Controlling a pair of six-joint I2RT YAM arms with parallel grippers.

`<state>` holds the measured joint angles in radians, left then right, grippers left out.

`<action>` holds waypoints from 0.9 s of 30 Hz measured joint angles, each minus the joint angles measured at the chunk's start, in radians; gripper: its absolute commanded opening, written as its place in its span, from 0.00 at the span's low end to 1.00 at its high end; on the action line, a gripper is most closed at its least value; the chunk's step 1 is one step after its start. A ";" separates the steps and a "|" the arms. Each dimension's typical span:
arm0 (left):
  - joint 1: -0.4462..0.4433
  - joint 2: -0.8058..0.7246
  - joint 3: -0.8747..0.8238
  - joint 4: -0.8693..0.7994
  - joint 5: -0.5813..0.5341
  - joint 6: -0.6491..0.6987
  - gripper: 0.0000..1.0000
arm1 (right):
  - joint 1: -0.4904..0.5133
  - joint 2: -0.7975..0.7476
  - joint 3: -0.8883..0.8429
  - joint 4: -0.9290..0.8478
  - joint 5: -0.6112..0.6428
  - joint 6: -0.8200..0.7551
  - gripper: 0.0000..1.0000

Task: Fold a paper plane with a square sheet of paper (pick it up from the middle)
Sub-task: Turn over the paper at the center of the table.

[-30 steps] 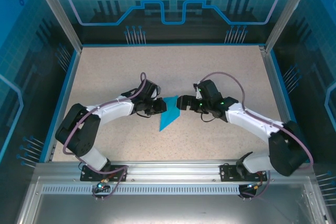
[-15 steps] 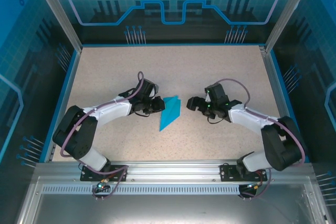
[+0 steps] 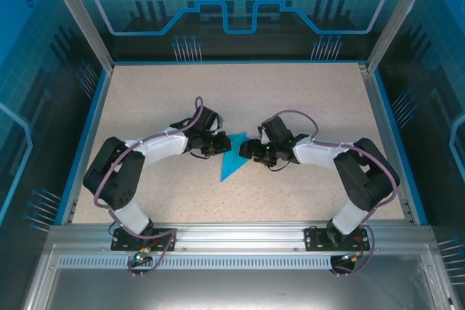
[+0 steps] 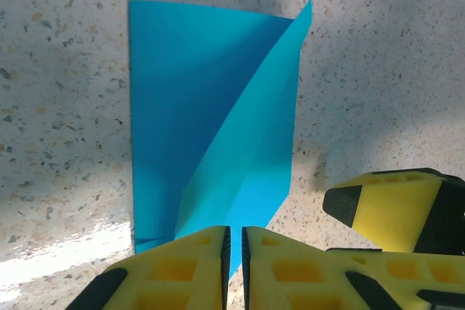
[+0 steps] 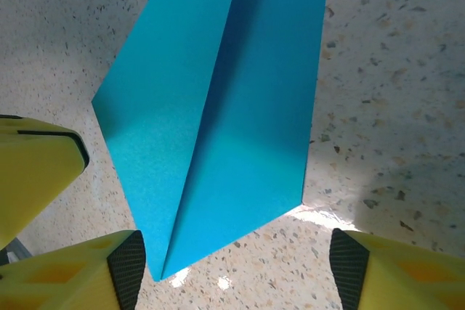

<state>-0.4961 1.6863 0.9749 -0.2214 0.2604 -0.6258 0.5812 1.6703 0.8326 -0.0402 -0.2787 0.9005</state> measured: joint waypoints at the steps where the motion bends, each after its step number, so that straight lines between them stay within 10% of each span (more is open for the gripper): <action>1: 0.000 0.006 0.001 -0.003 0.002 0.000 0.15 | 0.001 0.006 0.000 0.004 0.000 0.004 0.67; 27: 0.002 0.129 0.011 -0.024 0.010 0.009 0.12 | 0.003 0.103 0.105 -0.065 0.029 0.028 0.63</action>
<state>-0.4938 1.8153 0.9859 -0.2455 0.2699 -0.6170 0.5838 1.7737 0.9379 -0.1055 -0.2501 0.9283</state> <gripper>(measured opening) 0.124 0.636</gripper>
